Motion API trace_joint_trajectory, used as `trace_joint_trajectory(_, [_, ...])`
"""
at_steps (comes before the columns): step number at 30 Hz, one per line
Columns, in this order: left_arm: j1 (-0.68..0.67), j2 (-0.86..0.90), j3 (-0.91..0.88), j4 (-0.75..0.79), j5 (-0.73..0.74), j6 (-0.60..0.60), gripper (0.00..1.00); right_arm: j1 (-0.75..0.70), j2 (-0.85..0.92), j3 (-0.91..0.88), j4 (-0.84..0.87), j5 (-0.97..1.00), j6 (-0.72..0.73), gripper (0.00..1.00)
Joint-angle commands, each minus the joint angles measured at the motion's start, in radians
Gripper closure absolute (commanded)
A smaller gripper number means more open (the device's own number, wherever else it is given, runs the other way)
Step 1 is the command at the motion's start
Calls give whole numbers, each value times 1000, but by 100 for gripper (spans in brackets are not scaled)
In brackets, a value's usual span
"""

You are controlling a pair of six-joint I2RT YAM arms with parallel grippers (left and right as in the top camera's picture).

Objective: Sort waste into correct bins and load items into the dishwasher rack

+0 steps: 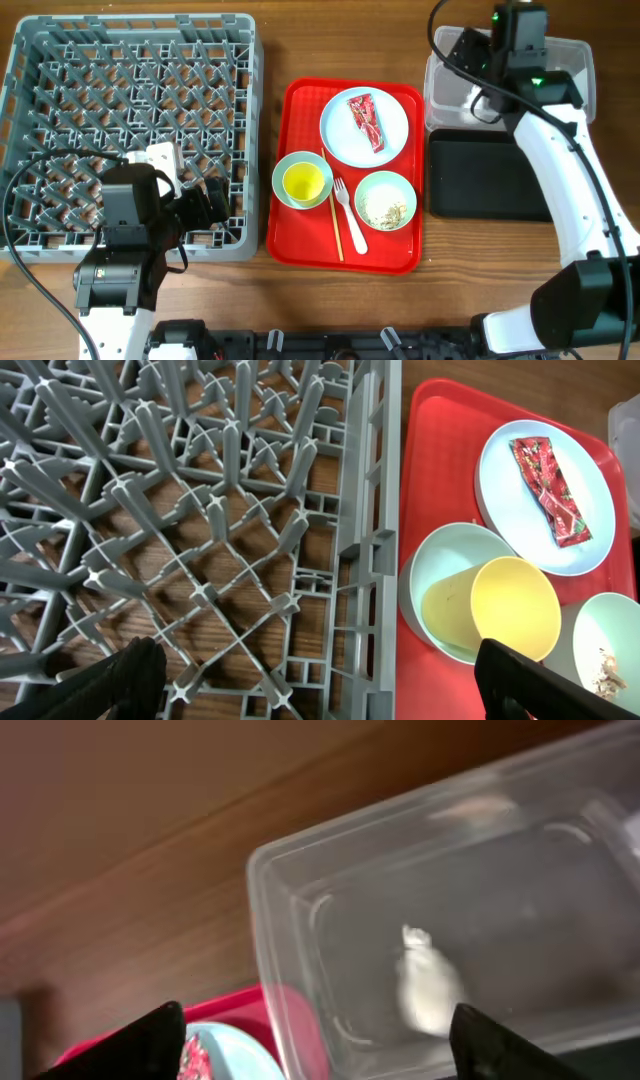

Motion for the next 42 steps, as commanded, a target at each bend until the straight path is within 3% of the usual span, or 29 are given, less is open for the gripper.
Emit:
trace_joint_trajectory(1, [4, 0, 19, 0, 13, -9, 0, 19, 0, 12, 2, -171, -91, 14])
trace_joint_trajectory(5, [4, 0, 19, 0, 13, -9, 0, 86, 4, 11, -37, -315, -180, 15])
trace_joint_trajectory(10, [4, 0, 19, 0, 13, -9, 0, 219, 56, 3, -79, -262, -282, 16])
trace_joint_trajectory(13, [4, 0, 19, -1, 13, -9, 0, 275, 130, 3, -106, -177, -278, 15])
trace_joint_trajectory(17, [4, 0, 19, -3, 13, -9, 0, 298, 227, 3, -116, -176, -267, 24])
trace_joint_trajectory(25, [4, 0, 19, -22, 13, -9, 0, 298, 398, 3, -129, -201, -170, 27])
trace_joint_trajectory(29, [4, 0, 19, -24, 13, -9, 0, 299, 444, 3, -135, -214, -170, 41])
trace_joint_trajectory(33, [4, 0, 19, -25, 13, -9, 0, 299, 437, 8, -141, -215, -165, 82])
trace_joint_trajectory(35, [4, 0, 19, -25, 13, -9, 0, 299, 425, 16, -157, -216, -161, 96])
trace_joint_trajectory(42, [4, 0, 19, -25, 13, -9, 0, 283, 233, 22, -174, -148, -111, 96])
